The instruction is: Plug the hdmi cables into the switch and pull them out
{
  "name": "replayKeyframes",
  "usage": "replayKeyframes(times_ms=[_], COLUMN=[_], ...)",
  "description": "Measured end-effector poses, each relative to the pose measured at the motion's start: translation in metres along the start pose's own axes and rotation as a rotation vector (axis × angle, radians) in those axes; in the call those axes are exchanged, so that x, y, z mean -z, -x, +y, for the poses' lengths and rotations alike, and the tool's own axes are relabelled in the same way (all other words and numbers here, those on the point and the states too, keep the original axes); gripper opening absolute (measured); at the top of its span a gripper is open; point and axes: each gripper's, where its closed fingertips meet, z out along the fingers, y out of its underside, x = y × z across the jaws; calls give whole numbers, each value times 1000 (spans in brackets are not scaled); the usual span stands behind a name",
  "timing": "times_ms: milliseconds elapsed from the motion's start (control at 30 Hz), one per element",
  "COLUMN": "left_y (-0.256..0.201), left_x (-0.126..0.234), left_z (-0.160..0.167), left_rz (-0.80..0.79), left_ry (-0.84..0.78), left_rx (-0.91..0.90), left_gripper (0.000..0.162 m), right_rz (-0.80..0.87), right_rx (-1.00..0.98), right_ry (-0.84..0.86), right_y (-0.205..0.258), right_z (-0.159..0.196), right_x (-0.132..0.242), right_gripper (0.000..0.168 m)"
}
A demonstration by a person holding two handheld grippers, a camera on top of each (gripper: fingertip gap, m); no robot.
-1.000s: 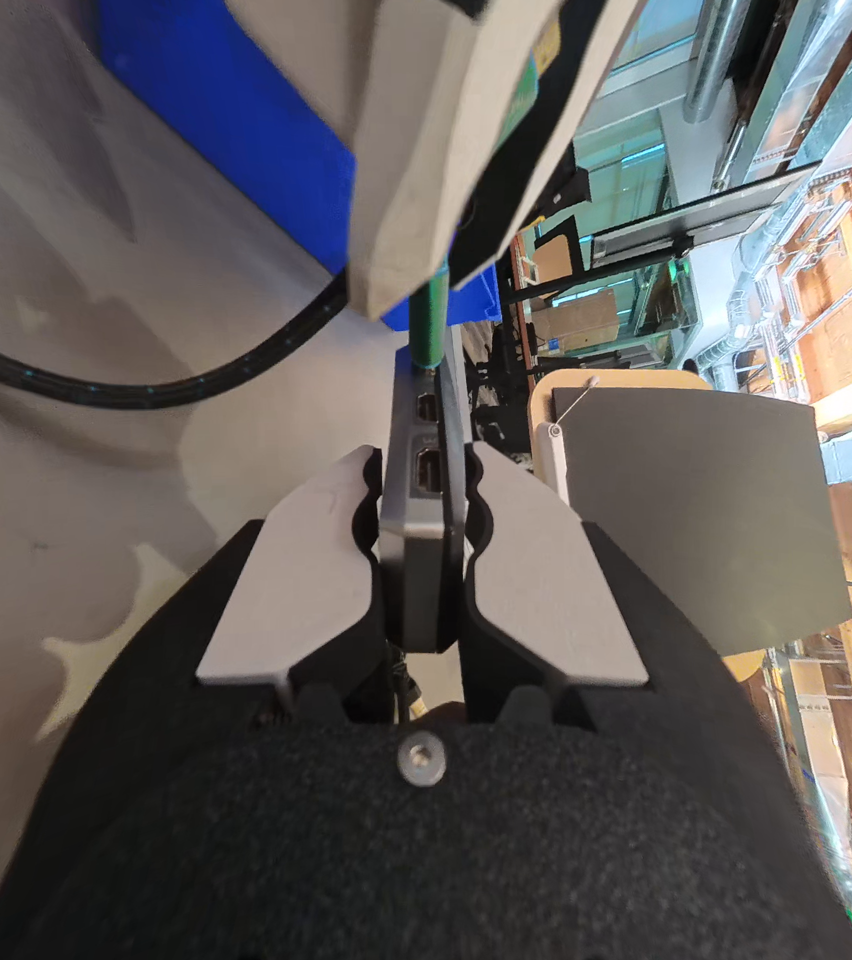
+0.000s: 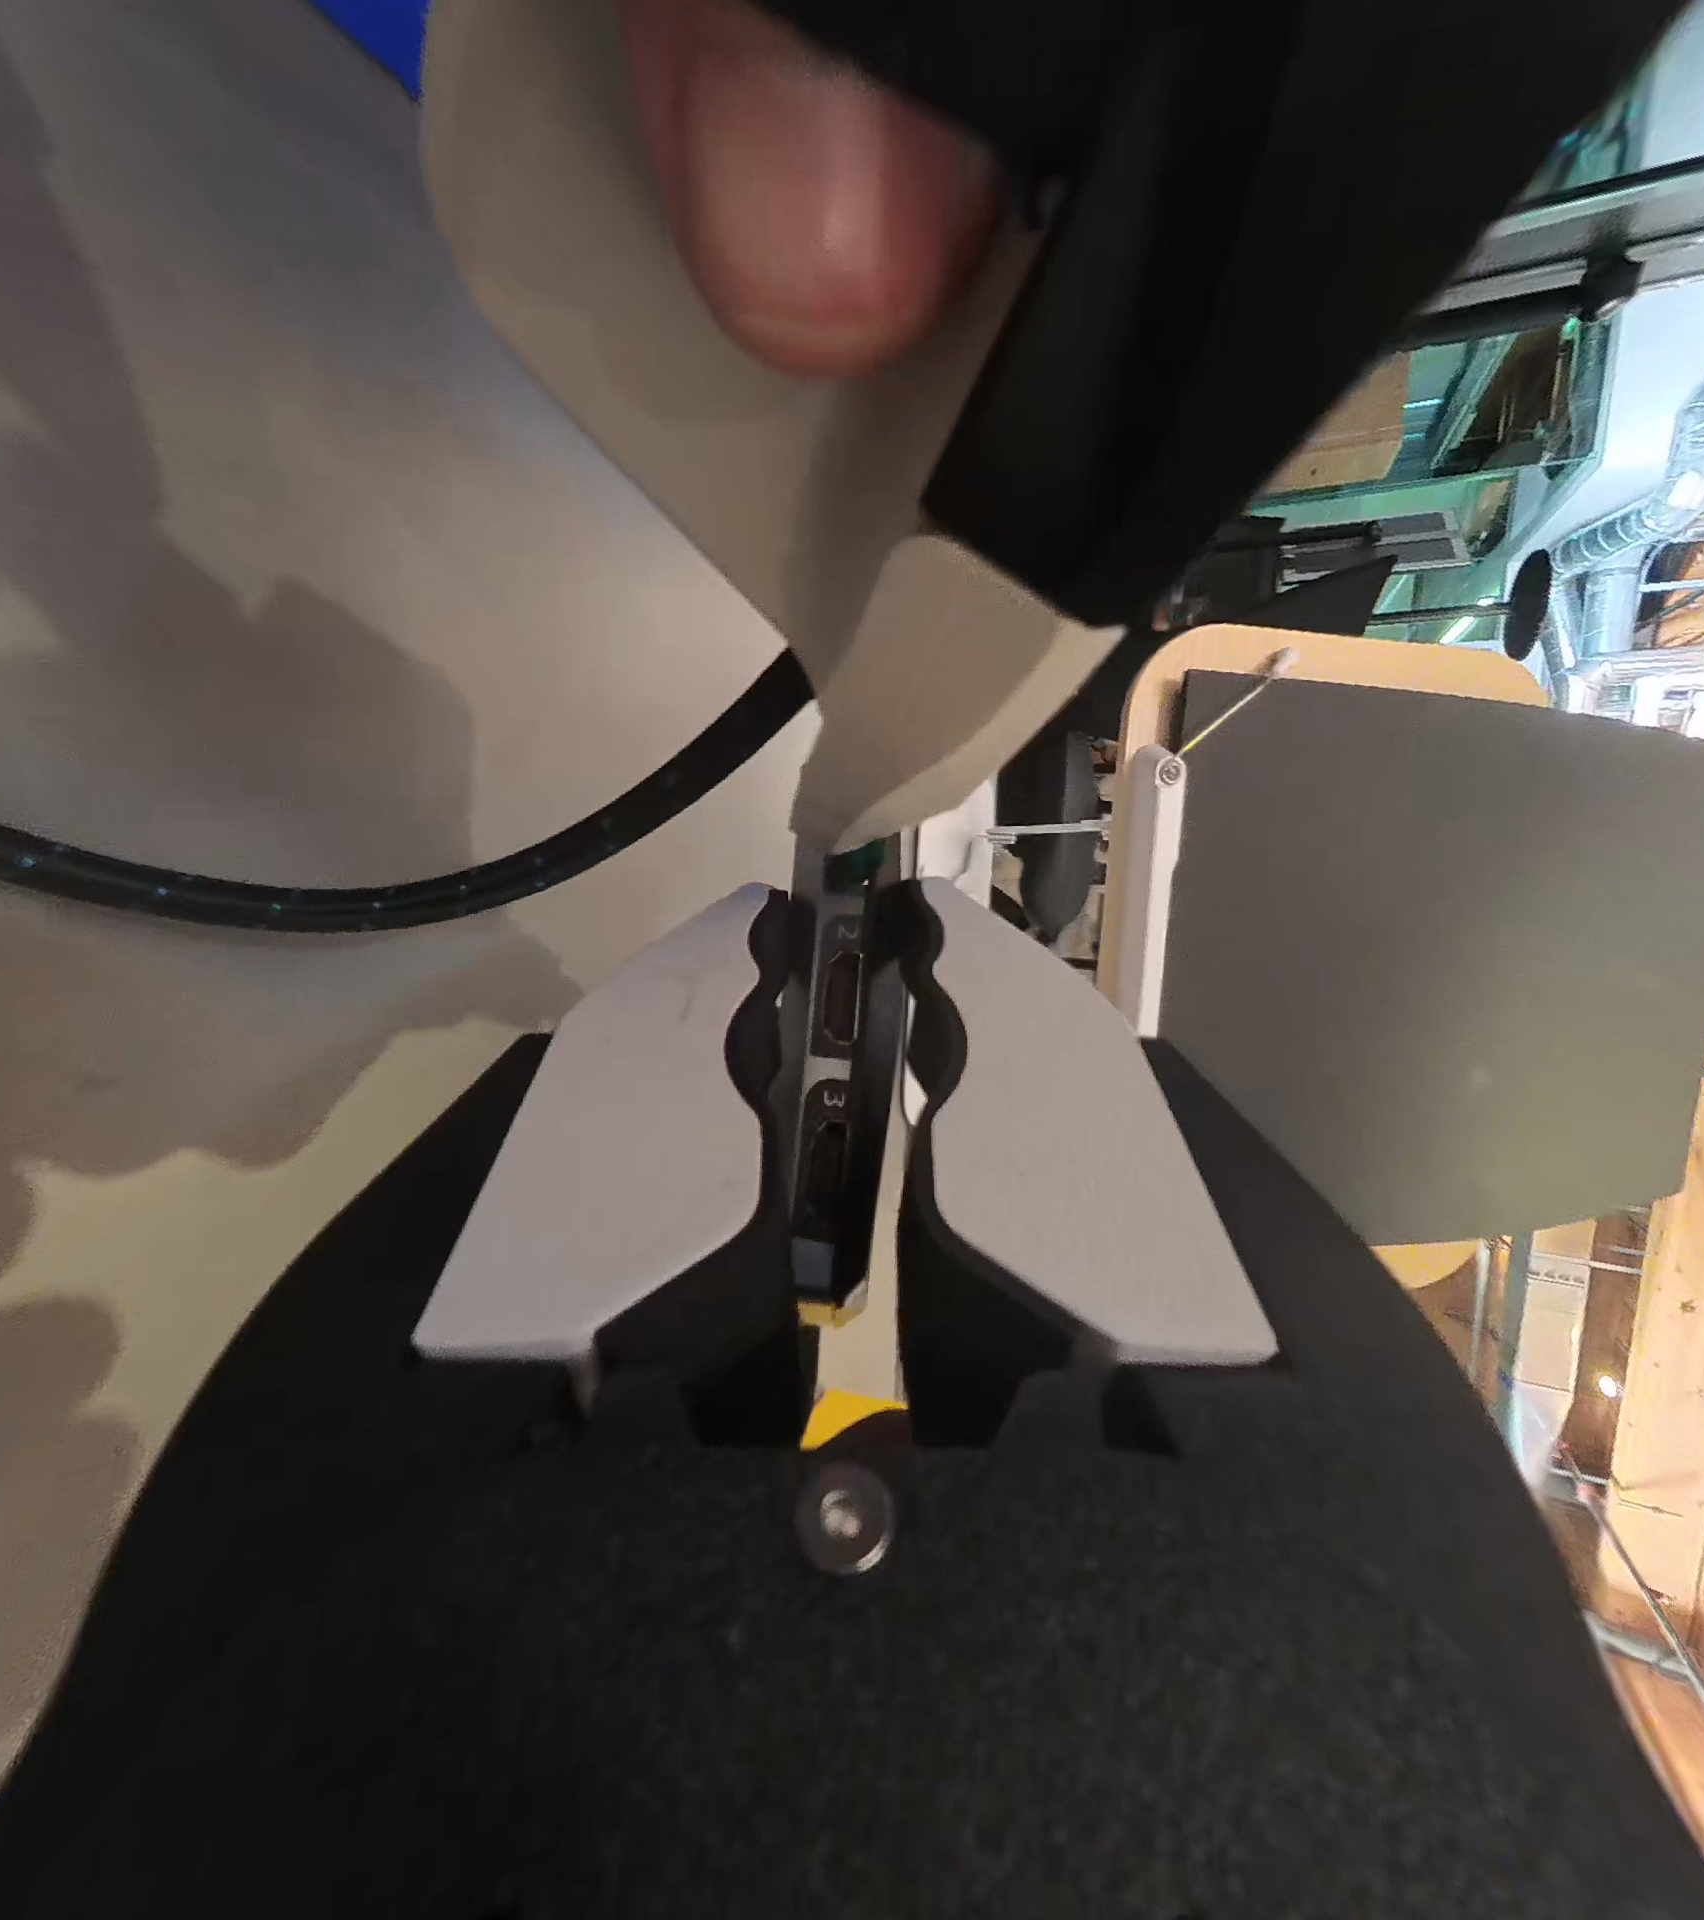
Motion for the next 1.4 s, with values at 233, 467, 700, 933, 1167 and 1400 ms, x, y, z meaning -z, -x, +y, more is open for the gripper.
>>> replayKeyframes(times_ms=[233, 467, 700, 933, 1167, 1400], left_y=[5, 8, -4, 15, 26, -31], left_x=[3, 6, 31, 30, 16, -18], left_z=[1, 1, -17, -6, -8, -1], left_rz=[-35, -54, -5, -54, -250, 15], left_ry=[16, 14, -62, -36, -135, -162], left_rx=[-15, -9, -40, -27, 58, 178], left_gripper=[20, 19, 5, 2, 3, 32], right_rz=[12, 34, 37, 72, 108, 152], right_rx=[-46, -70, -34, -80, -88, -156], right_ry=[-5, -19, 81, 56, -42, -84], right_y=[-1, -2, 10, 6, -1, 5], right_z=[-2, -4, 33, 39, 26, 34], right_x=[-7, -11, -27, -15, 11, 54], right_gripper=[20, 21, 20, 20, 20, 20])
